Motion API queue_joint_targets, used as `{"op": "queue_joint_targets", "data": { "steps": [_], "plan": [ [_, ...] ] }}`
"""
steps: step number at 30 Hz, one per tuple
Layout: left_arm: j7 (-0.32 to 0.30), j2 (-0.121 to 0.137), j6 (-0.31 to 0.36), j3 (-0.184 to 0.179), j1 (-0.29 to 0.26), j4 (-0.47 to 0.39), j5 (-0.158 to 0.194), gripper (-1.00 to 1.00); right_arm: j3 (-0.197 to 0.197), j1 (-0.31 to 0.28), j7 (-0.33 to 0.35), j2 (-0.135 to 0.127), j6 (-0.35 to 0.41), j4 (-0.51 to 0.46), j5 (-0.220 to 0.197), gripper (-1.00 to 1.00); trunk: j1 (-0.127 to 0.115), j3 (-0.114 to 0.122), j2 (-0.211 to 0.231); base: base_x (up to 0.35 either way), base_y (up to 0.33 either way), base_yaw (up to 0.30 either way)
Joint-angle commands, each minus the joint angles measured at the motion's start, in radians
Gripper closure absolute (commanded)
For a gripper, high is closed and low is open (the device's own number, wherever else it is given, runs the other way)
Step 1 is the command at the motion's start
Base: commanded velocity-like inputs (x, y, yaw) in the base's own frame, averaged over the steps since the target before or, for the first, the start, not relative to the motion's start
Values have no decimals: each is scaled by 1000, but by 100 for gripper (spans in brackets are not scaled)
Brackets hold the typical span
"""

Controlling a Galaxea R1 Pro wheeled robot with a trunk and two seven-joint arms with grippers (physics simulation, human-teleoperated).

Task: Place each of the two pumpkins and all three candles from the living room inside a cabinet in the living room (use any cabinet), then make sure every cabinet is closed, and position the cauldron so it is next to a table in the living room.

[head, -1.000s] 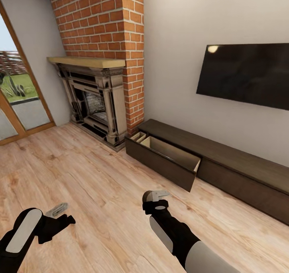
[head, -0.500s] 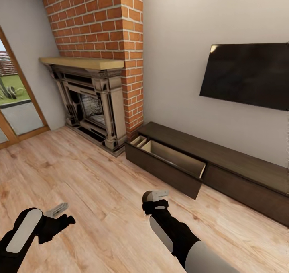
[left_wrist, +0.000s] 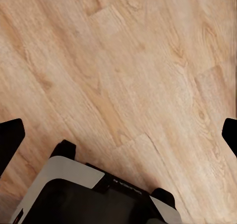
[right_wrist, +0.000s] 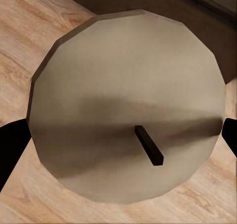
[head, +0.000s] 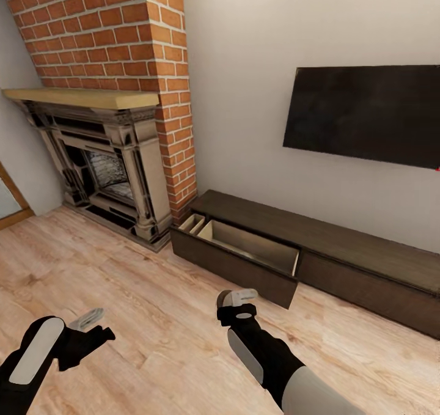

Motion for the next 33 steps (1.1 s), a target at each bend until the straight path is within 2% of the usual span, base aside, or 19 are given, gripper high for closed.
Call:
{"op": "queue_joint_targets", "data": {
  "steps": [1,16,33],
  "plan": [
    [0,0,0,0,0,0,0,-100,0,0,1,0,0,0,2,100,0,0,0,308,99,-276],
    [0,0,1,0,0,0,-1,-100,0,0,1,0,-1,0,3,100,0,0,0,307,149,-276],
    [0,0,1,0,0,0,-1,-100,0,0,2,0,-1,0,3,100,0,0,0,267,235,-276]
  ]
}}
